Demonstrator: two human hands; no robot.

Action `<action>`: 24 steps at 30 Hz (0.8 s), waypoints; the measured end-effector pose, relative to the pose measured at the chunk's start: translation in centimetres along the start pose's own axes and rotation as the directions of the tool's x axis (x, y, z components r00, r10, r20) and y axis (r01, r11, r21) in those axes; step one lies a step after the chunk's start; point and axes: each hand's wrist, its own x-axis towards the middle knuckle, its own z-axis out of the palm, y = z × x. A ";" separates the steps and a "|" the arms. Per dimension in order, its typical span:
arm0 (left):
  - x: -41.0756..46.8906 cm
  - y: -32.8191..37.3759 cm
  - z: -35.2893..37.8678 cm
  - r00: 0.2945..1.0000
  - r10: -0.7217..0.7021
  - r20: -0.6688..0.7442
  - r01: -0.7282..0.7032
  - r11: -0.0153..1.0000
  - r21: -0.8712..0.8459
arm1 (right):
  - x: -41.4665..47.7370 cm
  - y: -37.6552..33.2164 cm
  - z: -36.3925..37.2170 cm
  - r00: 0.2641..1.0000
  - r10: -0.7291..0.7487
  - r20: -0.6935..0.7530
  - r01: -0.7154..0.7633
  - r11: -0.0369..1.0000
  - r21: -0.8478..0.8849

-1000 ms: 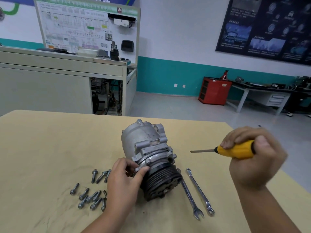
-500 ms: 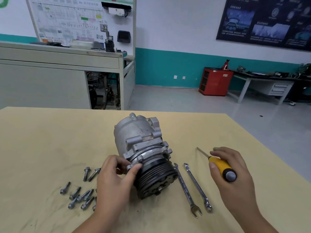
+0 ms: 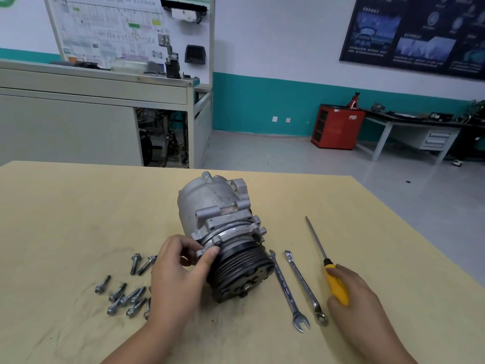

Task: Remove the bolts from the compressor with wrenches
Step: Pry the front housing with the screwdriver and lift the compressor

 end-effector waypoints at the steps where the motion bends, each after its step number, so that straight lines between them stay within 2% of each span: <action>1: 0.0 0.0 0.0 1.000 -0.013 0.001 0.013 1.000 -0.026 | 0.2 -0.4 -0.2 1.000 -0.004 -0.012 0.004 1.000 0.021; 6: 0.0 1.0 -0.2 0.995 -0.102 -0.018 0.098 0.981 -0.170 | 1.4 -3.7 -0.8 0.992 -0.060 -0.110 0.085 0.968 0.237; 11: 1.1 0.8 -0.5 0.947 -0.319 -0.039 0.303 0.926 -0.227 | 3.7 -7.7 0.8 0.998 -0.060 0.020 0.043 0.877 0.479; 14: 1.7 0.1 -0.6 0.894 -0.446 0.044 0.441 0.858 -0.262 | 5.3 -9.3 2.0 0.996 -0.041 0.077 -0.010 0.827 0.562; 18: 2.4 0.0 -0.6 0.801 -0.544 0.251 0.598 0.717 -0.357 | 7.9 -10.9 3.3 0.979 0.005 0.205 -0.140 0.749 0.648; 22: 4.2 0.5 -0.1 0.700 -0.589 0.403 0.711 0.626 -0.321 | 9.9 -12.2 4.3 0.916 0.019 0.402 -0.268 0.773 0.575; 24: 4.9 0.7 0.4 0.678 -0.595 0.432 0.731 0.607 -0.311 | 10.1 -12.5 5.0 0.880 0.014 0.474 -0.329 0.739 0.588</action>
